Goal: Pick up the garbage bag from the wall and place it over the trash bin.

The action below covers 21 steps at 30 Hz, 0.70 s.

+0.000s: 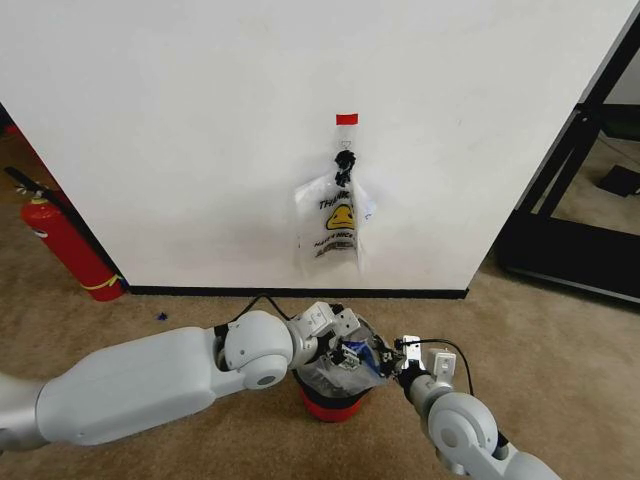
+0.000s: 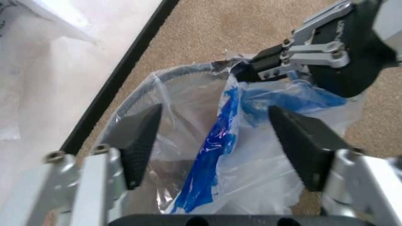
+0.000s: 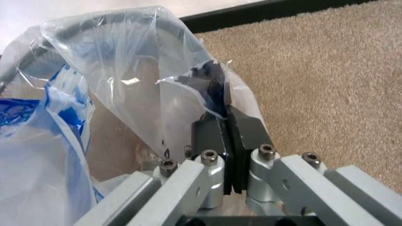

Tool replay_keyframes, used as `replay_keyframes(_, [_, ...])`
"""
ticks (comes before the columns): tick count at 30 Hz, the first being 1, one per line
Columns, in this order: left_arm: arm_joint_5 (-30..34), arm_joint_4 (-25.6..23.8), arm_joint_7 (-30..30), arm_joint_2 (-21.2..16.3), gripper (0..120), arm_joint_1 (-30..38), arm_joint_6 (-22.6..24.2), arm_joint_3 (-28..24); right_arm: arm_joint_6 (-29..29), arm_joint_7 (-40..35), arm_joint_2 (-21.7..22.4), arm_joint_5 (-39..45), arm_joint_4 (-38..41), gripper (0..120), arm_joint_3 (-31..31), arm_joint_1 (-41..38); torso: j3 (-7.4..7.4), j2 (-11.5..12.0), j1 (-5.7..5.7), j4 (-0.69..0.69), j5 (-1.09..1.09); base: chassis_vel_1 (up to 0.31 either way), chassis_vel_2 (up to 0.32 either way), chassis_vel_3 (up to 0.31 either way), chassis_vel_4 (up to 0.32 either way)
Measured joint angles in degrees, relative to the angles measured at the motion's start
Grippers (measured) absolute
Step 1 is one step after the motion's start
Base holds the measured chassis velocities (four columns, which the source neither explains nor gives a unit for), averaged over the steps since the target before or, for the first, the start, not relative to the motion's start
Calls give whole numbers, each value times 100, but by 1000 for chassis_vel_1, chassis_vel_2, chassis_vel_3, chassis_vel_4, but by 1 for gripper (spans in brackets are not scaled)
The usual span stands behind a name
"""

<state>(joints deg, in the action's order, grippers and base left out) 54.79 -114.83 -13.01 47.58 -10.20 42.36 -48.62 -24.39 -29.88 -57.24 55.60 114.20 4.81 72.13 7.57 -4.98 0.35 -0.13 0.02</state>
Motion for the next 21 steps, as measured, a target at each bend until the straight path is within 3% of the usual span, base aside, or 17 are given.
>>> replay_keyframes(4, [-18,187,32,82,50,71,-5,-139,-1,-5,6,29,4,0,8,-26,0,0,0,1,0,0,0,0,0])
replay_keyframes(16, [-107,302,137,78,48,-62,-15,-244,0,-4,9,54,-37,0,18,-78,-1,0,0,0,-2,0,0,0,0])
replay_keyframes(21, [-114,332,73,90,35,-147,-19,-169,4,-10,6,62,-51,0,17,-84,-1,0,0,0,-2,0,0,0,0])
